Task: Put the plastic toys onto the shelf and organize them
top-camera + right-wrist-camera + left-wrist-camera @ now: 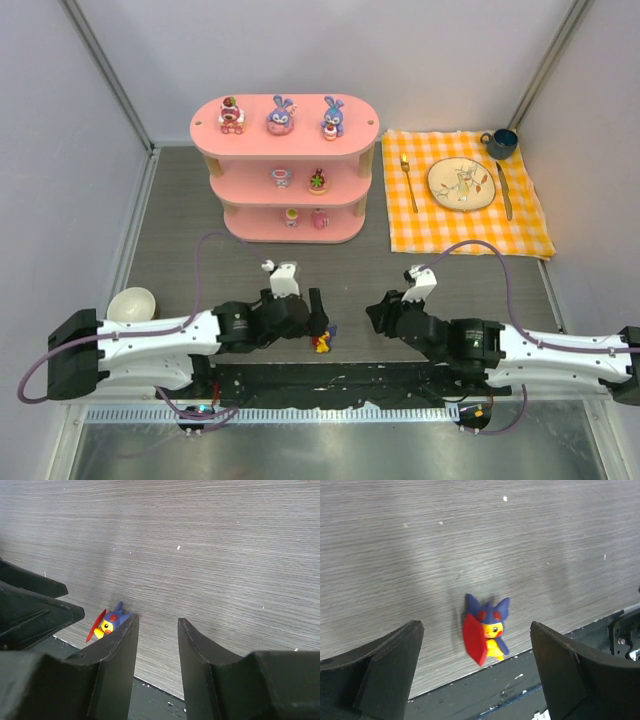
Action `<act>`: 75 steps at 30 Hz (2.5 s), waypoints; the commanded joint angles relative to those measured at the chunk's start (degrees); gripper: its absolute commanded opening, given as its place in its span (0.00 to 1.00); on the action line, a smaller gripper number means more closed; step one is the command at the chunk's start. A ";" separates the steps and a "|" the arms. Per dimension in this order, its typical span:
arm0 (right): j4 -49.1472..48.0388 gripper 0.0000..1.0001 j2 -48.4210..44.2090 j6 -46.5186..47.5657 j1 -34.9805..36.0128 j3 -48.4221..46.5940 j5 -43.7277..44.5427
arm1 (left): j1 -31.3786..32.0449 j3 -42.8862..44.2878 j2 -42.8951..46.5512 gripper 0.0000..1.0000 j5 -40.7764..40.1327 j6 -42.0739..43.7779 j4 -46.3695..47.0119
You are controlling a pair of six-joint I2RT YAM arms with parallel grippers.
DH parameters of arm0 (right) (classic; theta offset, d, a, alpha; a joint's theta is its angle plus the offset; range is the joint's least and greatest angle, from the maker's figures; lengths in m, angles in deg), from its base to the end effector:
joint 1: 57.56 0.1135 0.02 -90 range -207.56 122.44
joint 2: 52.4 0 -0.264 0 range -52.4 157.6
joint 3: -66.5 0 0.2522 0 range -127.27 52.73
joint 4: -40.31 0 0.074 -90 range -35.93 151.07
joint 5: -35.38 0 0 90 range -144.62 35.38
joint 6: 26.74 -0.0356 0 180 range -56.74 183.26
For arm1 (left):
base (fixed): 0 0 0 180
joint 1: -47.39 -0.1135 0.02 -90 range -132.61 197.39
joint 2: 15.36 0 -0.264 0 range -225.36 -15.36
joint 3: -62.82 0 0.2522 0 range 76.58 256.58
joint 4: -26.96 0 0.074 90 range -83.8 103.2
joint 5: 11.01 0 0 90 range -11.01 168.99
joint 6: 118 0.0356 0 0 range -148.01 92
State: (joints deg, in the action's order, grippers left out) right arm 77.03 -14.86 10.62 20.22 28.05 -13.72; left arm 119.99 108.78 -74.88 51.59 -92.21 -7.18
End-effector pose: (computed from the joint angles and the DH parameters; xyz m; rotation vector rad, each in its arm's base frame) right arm 0.0534 0.1365 0.2193 -0.0645 2.0880 0.6323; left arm 0.0761 -0.1882 0.2038 -0.0494 2.3748 -0.6385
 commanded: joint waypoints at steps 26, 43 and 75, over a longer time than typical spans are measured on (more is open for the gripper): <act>5.96 0.43 -6.34 -3.78 0.09 2.27 4.62 | -1.32 13.50 -19.93 0.87 16.94 4.00 -3.88; 6.48 0.43 -6.95 -4.40 0.09 2.71 4.89 | -1.41 11.21 -22.12 0.84 17.99 3.74 -1.51; 7.62 0.43 -9.06 -5.45 0.09 3.59 5.94 | -7.56 14.55 -26.34 0.68 24.85 9.18 -3.44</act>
State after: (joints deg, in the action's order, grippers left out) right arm 84.62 -23.30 6.31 20.22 31.39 -10.52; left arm 112.88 121.61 -100.56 75.19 -84.30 -9.94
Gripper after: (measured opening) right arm 0.430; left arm 0.705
